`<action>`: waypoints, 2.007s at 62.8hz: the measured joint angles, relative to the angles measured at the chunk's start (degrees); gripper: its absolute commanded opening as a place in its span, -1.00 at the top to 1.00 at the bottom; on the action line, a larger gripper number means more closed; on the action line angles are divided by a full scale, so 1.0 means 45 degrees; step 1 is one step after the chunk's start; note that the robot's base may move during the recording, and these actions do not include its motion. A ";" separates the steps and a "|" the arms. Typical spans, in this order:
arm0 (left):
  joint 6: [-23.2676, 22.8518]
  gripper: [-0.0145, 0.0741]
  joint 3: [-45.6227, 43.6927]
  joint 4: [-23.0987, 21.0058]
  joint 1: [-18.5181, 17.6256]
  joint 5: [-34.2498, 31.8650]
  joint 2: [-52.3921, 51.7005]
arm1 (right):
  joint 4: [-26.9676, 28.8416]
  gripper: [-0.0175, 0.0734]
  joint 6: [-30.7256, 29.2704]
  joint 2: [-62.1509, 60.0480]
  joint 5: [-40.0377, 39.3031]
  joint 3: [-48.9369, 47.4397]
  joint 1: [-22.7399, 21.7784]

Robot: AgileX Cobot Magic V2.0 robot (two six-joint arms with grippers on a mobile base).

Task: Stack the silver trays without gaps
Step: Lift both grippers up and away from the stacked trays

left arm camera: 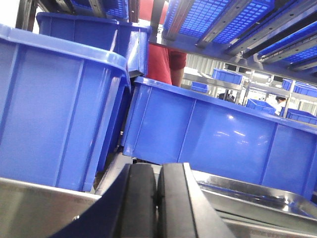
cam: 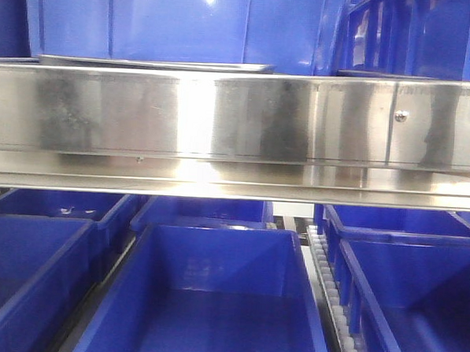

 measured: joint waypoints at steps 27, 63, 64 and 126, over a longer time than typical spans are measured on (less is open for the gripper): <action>0.0000 0.69 0.0000 0.0982 0.0000 0.1857 0.0000 | -0.0019 0.78 0.0000 0.0000 -0.1688 0.0000 0.0000; 0.0026 0.69 0.0000 0.1408 0.0000 0.3099 0.0000 | -0.0019 0.78 0.0000 0.0000 -0.2023 0.0000 0.0000; 0.0026 0.69 0.0000 0.1346 0.0000 0.3099 0.0000 | -0.0019 0.78 0.0000 0.0000 -0.2023 0.0000 0.0000; 0.3029 0.69 0.0030 0.1130 0.0000 0.0691 0.0000 | -0.0019 0.78 0.0000 0.0000 -0.2032 0.0000 0.0000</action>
